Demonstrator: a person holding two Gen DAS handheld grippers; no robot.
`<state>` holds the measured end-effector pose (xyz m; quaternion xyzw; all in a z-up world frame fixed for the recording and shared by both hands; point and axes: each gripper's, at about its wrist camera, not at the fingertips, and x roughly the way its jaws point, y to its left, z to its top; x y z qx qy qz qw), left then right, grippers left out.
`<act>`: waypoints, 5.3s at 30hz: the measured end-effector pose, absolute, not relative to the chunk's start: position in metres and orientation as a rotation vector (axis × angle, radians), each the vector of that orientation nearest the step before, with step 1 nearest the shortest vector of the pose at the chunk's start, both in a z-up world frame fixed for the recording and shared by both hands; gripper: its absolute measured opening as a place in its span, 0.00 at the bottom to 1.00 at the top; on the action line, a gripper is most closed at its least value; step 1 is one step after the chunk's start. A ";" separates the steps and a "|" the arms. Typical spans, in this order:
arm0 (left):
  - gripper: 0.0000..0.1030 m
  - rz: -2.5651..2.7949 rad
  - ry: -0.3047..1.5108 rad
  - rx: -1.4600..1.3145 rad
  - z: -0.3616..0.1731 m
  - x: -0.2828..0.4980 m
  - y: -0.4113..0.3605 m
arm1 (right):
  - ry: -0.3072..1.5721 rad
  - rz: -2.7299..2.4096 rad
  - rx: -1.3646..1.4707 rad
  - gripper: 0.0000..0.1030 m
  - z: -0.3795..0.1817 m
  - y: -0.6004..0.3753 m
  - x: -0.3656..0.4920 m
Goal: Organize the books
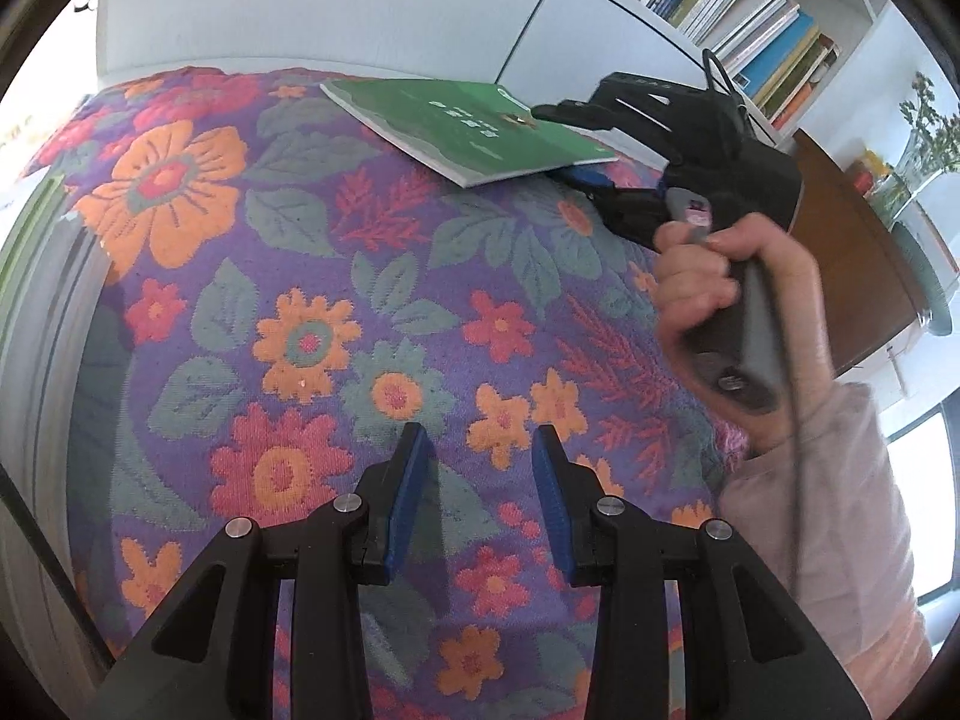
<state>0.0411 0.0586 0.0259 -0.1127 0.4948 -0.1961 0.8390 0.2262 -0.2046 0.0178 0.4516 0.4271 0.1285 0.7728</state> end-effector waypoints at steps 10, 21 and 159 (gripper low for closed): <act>0.33 -0.412 1.066 -0.252 0.028 0.043 0.064 | 0.867 0.187 0.866 0.11 0.022 -0.201 0.208; 0.33 -0.417 1.066 -0.292 0.054 0.043 0.061 | 1.140 0.215 0.648 0.15 0.047 -0.273 0.080; 0.33 -0.246 0.878 -0.372 0.096 -0.025 0.332 | 1.155 0.782 0.276 0.38 0.107 0.104 0.039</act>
